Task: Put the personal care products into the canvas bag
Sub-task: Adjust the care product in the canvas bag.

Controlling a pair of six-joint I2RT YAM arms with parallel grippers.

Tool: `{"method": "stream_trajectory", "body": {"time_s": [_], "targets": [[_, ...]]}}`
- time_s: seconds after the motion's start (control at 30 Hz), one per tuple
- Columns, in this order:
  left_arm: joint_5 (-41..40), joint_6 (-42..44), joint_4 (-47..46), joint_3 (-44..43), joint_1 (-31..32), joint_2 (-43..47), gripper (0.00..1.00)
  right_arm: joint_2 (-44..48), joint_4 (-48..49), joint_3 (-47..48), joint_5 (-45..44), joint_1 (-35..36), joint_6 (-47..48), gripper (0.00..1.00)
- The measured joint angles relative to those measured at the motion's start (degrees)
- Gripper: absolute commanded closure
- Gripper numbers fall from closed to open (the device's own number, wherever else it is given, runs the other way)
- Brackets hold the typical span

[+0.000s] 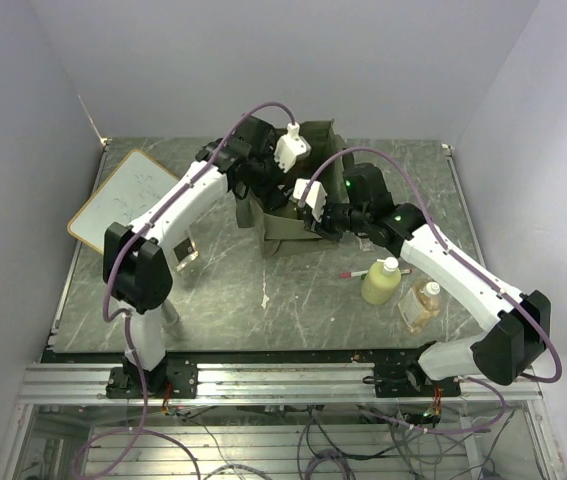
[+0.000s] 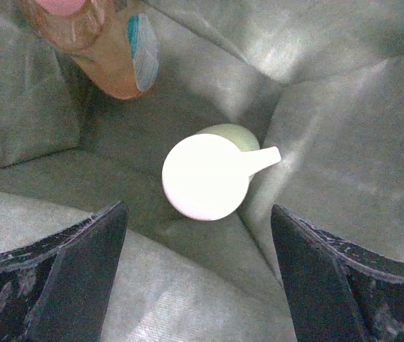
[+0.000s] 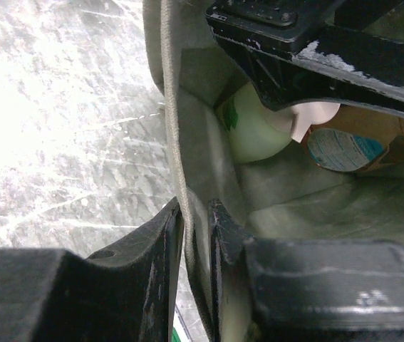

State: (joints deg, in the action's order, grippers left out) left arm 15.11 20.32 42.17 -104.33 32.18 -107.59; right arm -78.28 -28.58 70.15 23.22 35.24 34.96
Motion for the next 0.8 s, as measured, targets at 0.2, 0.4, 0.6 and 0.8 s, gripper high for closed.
{"method": "stream_trajectory", "body": {"time_s": [0.2, 0.4, 0.6, 0.8], "targets": [[2.95, 6.23, 4.33, -4.0, -0.87, -4.44, 0.1, 0.0, -0.44, 0.0, -0.04, 0.02, -0.2, 0.82], [5.99, 9.33, 6.14, -7.85, -0.9, -9.31, 0.15, -0.68, -1.29, 0.0, 0.44, 0.09, -0.24, 0.85], [8.74, 11.04, 7.06, -8.63, -0.92, -10.95, 0.3, -1.16, -1.88, 0.0, 0.48, 0.15, -0.37, 0.86], [9.42, 11.93, 6.14, -8.5, -0.92, -10.95, 0.47, -1.16, -2.16, 0.0, -0.02, 0.13, -0.46, 0.87]]}}
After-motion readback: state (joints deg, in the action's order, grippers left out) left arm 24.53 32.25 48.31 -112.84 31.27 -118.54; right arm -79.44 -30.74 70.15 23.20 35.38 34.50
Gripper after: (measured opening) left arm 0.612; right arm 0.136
